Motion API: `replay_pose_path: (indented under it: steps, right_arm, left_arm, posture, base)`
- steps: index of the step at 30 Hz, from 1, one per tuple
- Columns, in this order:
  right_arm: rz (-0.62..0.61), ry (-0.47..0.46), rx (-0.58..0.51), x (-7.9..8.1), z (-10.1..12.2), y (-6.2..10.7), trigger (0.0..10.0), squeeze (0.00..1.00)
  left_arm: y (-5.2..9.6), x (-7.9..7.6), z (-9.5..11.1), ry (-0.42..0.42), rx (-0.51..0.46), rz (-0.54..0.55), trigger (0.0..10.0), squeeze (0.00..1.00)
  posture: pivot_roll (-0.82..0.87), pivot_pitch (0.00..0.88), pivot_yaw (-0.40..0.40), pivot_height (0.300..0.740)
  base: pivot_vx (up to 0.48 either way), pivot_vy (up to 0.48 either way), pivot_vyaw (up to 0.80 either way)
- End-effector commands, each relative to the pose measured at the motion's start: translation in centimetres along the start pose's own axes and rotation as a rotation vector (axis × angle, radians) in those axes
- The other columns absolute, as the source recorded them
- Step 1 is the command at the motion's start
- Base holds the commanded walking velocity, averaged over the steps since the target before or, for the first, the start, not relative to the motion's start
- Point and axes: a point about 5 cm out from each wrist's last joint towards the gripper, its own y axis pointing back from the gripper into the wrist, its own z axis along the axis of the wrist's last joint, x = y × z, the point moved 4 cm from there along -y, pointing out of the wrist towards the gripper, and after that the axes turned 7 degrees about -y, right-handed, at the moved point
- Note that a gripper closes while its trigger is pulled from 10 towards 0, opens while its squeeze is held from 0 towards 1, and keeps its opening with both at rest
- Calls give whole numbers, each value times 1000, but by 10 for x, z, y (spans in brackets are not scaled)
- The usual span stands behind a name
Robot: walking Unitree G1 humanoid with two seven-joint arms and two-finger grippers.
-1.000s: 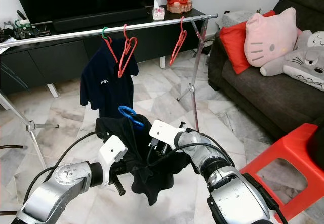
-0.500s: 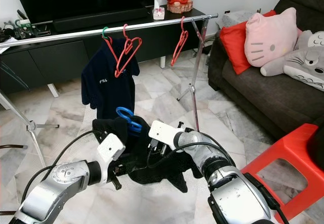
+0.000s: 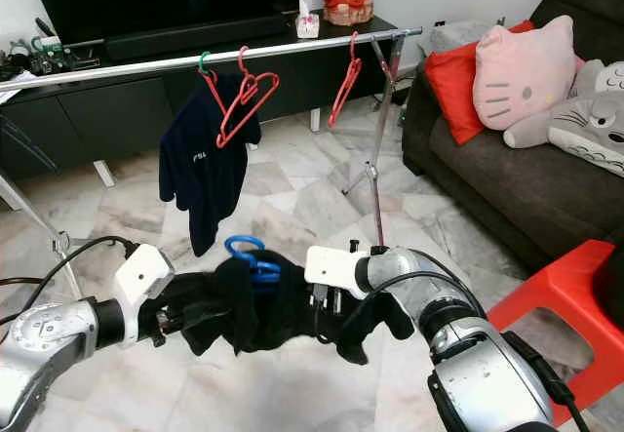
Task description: Hang hanger
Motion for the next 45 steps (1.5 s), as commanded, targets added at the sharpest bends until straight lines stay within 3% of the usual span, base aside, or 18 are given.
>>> replay_pose_path:
  steps: [1,5,6,9,25,27,28,29,45]
  right_arm:
    - [28,10,-62,1,9,2,10000,0]
    - [59,16,-72,4,10,2,10000,0]
    - [84,24,-80,7,12,2,10000,0]
    - [124,43,-99,11,15,2,10000,0]
    - [204,81,-193,13,33,7,10000,0]
    - [204,81,-195,13,33,7,10000,0]
    - [204,82,-195,13,33,8,10000,0]
    - [203,82,-195,12,33,8,10000,0]
    - [206,72,-198,13,33,8,10000,0]
  left_arm:
    - [-1,-1,3,-11,-14,-19,10000,1000]
    - [-3,-2,4,-15,-20,-32,10000,1000]
    - [-7,-7,5,-19,-30,-66,10000,0]
    - [-12,-15,2,-25,-18,-131,10000,0]
    - [-26,-27,-10,3,19,-228,10000,0]
    - [-26,-27,-11,8,21,-228,5608,0]
    - [-26,-27,-11,9,20,-228,5608,0]
    - [-26,-27,-11,12,20,-226,0,0]
    - [-26,-24,-10,25,2,-225,0,0]
  posture:
    - [-63,0,-4,740]
    - [-63,0,-4,740]
    - [-73,0,-4,740]
    - [-77,0,-1,740]
    - [-88,0,3,740]
    - [-89,0,1,740]
    - [-89,0,1,740]
    - [-89,0,1,740]
    - [-82,0,-3,740]
  base:
    - [0,0,0]
    - [0,0,0]
    - [0,0,0]
    - [0,0,0]
    - [0,0,0]
    - [0,0,0]
    - [0,0,0]
    - [0,0,0]
    - [0,0,0]
